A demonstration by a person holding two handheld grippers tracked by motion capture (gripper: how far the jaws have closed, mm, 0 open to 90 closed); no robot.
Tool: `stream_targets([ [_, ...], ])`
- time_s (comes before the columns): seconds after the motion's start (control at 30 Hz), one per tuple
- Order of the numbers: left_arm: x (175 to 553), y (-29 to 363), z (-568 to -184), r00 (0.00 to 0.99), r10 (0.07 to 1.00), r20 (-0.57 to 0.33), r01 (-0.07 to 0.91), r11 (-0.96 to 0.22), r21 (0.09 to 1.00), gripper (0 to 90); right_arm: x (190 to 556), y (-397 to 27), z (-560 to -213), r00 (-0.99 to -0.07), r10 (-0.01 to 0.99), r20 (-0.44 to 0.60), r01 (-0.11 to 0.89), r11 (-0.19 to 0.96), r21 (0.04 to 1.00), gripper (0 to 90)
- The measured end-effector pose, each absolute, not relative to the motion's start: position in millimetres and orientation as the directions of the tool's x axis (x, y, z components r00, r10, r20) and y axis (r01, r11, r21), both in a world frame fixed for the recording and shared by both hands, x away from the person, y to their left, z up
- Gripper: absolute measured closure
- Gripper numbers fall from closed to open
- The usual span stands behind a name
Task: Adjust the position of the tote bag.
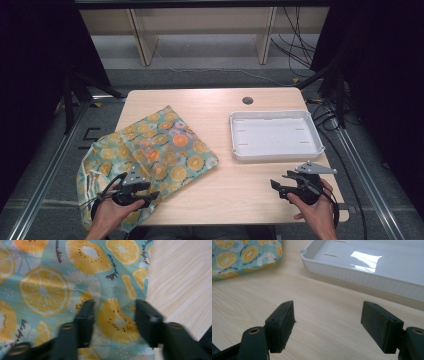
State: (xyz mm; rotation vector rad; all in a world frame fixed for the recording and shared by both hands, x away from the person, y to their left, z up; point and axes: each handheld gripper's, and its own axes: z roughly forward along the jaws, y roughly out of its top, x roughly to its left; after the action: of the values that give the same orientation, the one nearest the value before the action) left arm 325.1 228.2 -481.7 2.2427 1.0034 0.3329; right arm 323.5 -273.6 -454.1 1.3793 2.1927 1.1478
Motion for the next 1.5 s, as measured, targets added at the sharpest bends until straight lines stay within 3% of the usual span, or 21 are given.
stream_targets([
  [0.07,327,227,-483,0.705,0.709,-0.013,0.548,-0.533,0.645,83.9,323,-274,-453,-0.485,0.863,0.141,0.609,0.218,0.763,27.7],
  [0.17,328,225,-482,0.716,0.698,0.025,0.518,-0.555,0.651,89.6,321,-273,-452,-0.468,0.87,0.157,0.627,0.201,0.753,27.7],
  [0.9,375,132,-475,0.801,0.598,0.022,0.426,-0.596,0.681,89.8,322,-273,-453,-0.473,0.865,0.167,0.626,0.197,0.754,27.4],
  [1.5,416,63,-474,0.77,0.637,-0.031,0.476,-0.542,0.693,86.1,323,-272,-455,-0.474,0.861,0.185,0.636,0.19,0.748,27.3],
])
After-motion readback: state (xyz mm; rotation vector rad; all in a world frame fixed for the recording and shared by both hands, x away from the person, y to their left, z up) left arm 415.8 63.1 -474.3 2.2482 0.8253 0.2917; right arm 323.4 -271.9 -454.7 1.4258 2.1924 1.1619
